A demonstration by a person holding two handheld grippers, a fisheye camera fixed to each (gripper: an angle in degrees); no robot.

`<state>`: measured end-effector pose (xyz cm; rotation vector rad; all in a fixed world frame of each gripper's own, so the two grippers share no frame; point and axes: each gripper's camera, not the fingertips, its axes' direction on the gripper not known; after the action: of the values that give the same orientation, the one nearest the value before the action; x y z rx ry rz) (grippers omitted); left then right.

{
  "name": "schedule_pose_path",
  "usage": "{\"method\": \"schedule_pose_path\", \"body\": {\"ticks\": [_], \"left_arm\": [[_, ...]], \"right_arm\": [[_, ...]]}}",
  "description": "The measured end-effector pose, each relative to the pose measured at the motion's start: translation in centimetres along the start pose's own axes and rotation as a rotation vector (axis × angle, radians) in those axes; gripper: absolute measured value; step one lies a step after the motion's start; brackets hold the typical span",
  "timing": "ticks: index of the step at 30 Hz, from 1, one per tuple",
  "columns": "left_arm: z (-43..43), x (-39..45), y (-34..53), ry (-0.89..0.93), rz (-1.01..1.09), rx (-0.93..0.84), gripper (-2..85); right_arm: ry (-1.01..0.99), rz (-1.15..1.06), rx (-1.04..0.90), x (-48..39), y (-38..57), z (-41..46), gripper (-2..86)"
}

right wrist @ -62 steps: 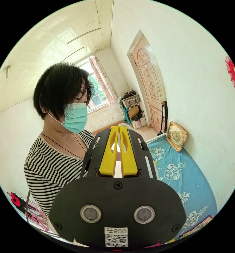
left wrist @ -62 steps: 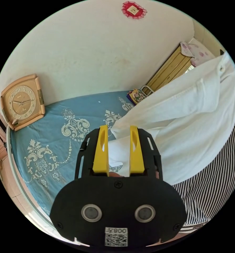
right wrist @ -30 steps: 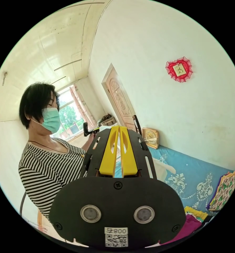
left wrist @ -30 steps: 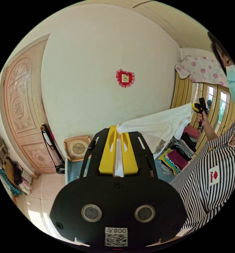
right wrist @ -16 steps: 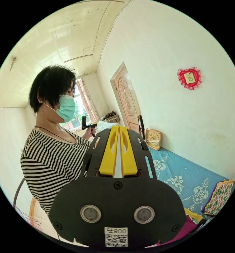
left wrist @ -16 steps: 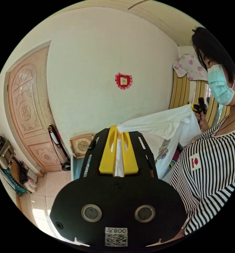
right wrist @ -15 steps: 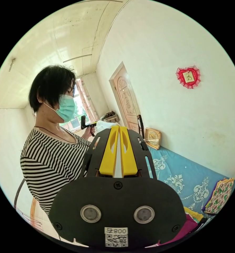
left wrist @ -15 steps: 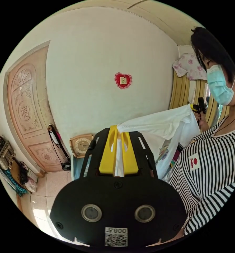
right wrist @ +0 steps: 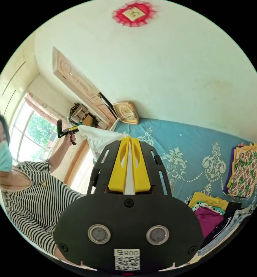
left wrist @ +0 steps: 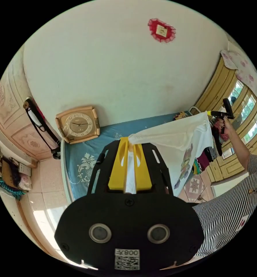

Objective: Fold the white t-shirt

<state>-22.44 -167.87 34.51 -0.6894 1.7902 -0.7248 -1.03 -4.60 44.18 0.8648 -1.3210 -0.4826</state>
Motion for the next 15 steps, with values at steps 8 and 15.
{"method": "schedule_pose_path", "body": {"ticks": [8,15], "left_arm": [[18.1,-20.6,2.7,0.002,-0.435,-0.339,2.3],[19.7,-29.8,21.6,0.156,-0.657,-0.622,5.6]], "right_arm": [[0.121,0.438,-0.16,22.0,-7.1,8.2,0.2],[0.023,0.727,-0.427,31.4,6.9,11.5,1.5]]}}
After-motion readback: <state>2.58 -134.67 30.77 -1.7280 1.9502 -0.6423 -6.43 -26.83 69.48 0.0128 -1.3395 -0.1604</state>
